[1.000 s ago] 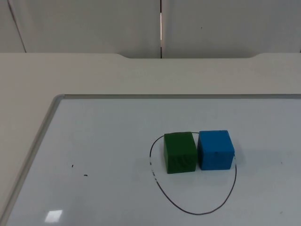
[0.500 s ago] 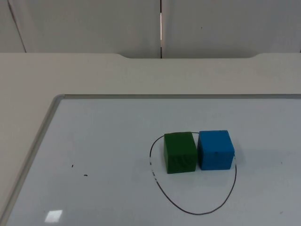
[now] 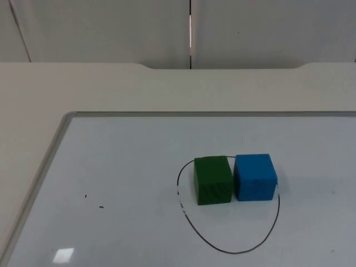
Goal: Push the two cubes into the marked area.
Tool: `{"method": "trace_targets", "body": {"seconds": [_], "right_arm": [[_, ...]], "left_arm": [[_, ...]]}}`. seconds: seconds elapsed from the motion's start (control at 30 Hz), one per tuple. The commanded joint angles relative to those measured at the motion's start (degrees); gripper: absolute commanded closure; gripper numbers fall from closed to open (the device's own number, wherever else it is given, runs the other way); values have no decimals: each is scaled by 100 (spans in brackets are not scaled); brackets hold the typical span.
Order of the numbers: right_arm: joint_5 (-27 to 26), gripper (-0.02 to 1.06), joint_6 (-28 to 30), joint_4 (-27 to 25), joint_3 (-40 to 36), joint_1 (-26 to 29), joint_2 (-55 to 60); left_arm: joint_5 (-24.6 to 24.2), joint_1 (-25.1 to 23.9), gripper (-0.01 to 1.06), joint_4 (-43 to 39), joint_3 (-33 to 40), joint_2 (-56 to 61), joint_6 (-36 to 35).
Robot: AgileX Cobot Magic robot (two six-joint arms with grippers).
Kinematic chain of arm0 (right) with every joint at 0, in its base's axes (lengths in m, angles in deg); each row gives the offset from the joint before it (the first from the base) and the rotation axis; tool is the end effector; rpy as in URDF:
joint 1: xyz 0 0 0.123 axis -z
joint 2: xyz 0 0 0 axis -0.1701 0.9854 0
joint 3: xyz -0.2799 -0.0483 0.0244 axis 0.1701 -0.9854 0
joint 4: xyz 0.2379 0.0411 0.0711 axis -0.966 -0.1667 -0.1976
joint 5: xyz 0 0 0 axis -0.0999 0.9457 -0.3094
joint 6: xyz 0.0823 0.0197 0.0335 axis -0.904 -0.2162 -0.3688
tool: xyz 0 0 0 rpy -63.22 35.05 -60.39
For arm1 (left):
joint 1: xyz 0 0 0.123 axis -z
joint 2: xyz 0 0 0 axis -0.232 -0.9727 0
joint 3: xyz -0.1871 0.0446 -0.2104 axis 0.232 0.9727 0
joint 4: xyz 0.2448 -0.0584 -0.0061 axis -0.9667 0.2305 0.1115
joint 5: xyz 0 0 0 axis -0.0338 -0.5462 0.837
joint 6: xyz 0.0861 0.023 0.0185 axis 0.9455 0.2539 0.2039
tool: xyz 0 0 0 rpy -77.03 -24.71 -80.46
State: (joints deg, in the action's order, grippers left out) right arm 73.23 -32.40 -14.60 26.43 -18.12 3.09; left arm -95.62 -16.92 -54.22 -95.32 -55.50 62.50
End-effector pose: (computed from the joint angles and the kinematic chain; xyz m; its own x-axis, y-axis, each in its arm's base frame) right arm -0.0049 -0.0085 0.2814 -0.3965 -0.2447 -0.8848 -0.4337 0.8994 -0.0544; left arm -0.0051 -0.0048 0.2753 -0.4768 0.0492 -0.8776 0.0191 0.9988 0.0457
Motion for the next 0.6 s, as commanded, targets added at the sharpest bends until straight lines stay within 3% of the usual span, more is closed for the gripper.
{"method": "trace_targets", "body": {"seconds": [0.0,0.3,0.57], "right_arm": [[-72,-1,48,-7,-50,-2,-20],[-72,-1,48,-7,-50,73,-20],[-72,-1,48,-7,-50,1038,-20]], "left_arm": [[30,-67,0,32,22,14,-41],[30,-126,0,32,22,14,-41],[30,-126,0,32,22,14,-41]]}}
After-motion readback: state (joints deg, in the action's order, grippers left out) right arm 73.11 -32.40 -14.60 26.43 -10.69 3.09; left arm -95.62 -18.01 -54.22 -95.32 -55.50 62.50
